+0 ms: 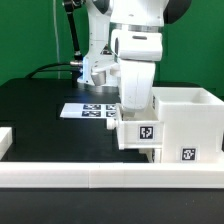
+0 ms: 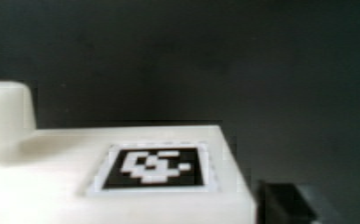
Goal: Assemble drawer
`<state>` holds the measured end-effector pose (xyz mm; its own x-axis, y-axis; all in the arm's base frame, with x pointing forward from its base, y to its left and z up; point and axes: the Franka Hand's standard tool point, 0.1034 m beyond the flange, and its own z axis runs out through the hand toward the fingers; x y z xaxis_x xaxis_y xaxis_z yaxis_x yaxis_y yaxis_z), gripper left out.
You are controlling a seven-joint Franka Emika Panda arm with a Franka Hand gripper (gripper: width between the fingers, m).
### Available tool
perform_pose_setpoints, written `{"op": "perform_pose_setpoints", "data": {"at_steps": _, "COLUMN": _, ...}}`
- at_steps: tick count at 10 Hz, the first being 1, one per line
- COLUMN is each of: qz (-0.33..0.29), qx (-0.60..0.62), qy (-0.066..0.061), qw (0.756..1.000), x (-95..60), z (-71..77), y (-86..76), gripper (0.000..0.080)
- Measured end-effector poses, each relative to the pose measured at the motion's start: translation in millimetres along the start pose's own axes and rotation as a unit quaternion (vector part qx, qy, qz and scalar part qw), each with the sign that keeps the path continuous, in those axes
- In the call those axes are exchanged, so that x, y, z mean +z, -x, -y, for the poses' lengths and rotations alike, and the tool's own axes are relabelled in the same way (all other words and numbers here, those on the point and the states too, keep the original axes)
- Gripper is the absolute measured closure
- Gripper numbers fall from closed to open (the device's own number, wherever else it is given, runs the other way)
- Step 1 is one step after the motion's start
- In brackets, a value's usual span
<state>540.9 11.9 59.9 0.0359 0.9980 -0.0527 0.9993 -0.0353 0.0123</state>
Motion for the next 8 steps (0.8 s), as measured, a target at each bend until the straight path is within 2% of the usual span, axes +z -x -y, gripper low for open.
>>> {"op": "perform_pose_setpoints", "data": {"at_steps": 1, "qz": -0.001, "qx": 0.005, "qy": 0.004, "qw": 1.0, "x": -4.1, "z": -1.9, "y": -2.7, "gripper": 0.0341}}
{"op": "perform_pose_setpoints", "data": {"at_steps": 2, "qz": 0.0, "qx": 0.005, "qy": 0.003, "qw": 1.0, "x": -8.0, "z": -3.1, "y": -4.5, "gripper": 0.0341}}
{"op": "perform_pose_setpoints", "data": {"at_steps": 3, "qz": 0.003, "qx": 0.004, "qy": -0.003, "qw": 1.0, "x": -14.0, "z": -4.6, "y": -4.6, "gripper": 0.0195}}
{"op": "perform_pose_setpoints", "data": {"at_steps": 5, "qz": 0.008, "qx": 0.005, "qy": 0.0, "qw": 1.0, "x": -30.9, "z": -9.0, "y": 0.2, "gripper": 0.0164}}
{"op": "perform_pose_setpoints", "data": {"at_steps": 7, "qz": 0.015, "qx": 0.005, "qy": 0.005, "qw": 1.0, "x": -52.8, "z": -18.4, "y": 15.2, "gripper": 0.015}}
{"op": "perform_pose_setpoints", "data": {"at_steps": 8, "qz": 0.014, "qx": -0.01, "qy": 0.009, "qw": 1.0, "x": -54.5, "z": -21.3, "y": 28.3, "gripper": 0.015}}
